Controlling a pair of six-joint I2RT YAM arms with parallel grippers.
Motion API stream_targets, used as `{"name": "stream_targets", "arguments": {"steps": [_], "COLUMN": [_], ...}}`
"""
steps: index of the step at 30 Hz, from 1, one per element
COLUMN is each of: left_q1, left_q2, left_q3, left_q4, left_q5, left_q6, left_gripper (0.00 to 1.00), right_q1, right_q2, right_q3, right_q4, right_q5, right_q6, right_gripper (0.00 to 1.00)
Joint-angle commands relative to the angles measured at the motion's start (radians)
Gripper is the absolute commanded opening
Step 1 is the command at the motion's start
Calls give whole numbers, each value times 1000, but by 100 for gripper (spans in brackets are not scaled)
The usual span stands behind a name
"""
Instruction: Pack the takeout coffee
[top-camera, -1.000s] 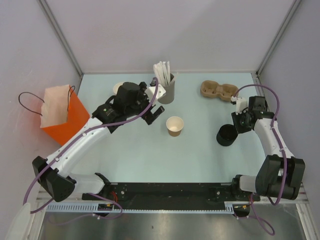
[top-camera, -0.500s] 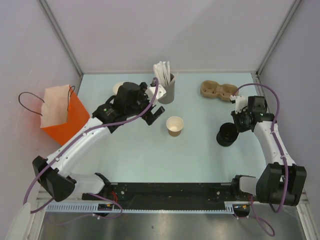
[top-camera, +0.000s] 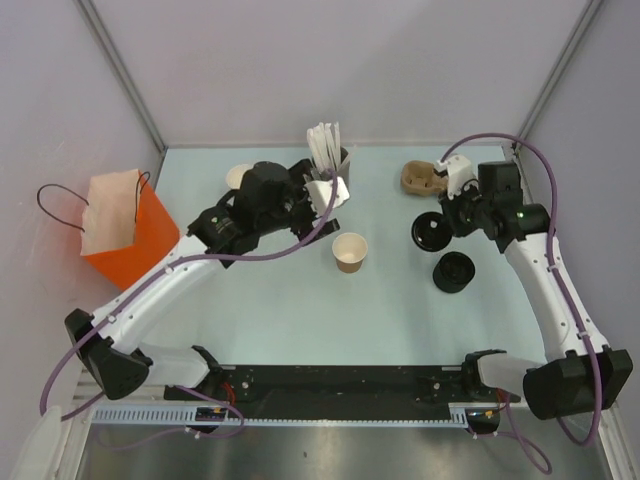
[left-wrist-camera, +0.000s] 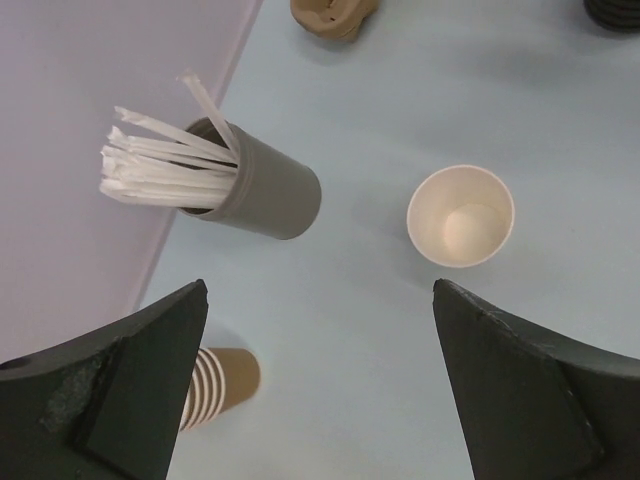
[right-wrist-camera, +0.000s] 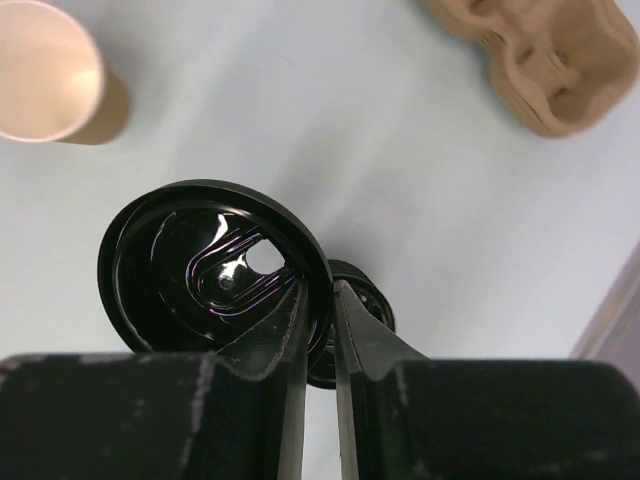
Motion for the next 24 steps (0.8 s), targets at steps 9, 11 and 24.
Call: {"name": "stream_targets", "arguments": {"steps": [9, 11, 24], "left_q1": [-122, -133, -231], "left_q2": [-74, -117, -232], "left_q3": [-117, -179, -397], "left_q4": [145, 229, 370], "left_q5": [-322, -318, 122], "left_q6": [553, 618, 936], "left_gripper": [99, 99, 99], "right_q1": [116, 139, 179], "right_q2": [192, 214, 261], "right_q3": [305, 327, 371], "right_q4": [-112, -110, -182], "right_q5": [-195, -205, -389], "right_q6": [54, 54, -64], "right_gripper": [17, 17, 17]}}
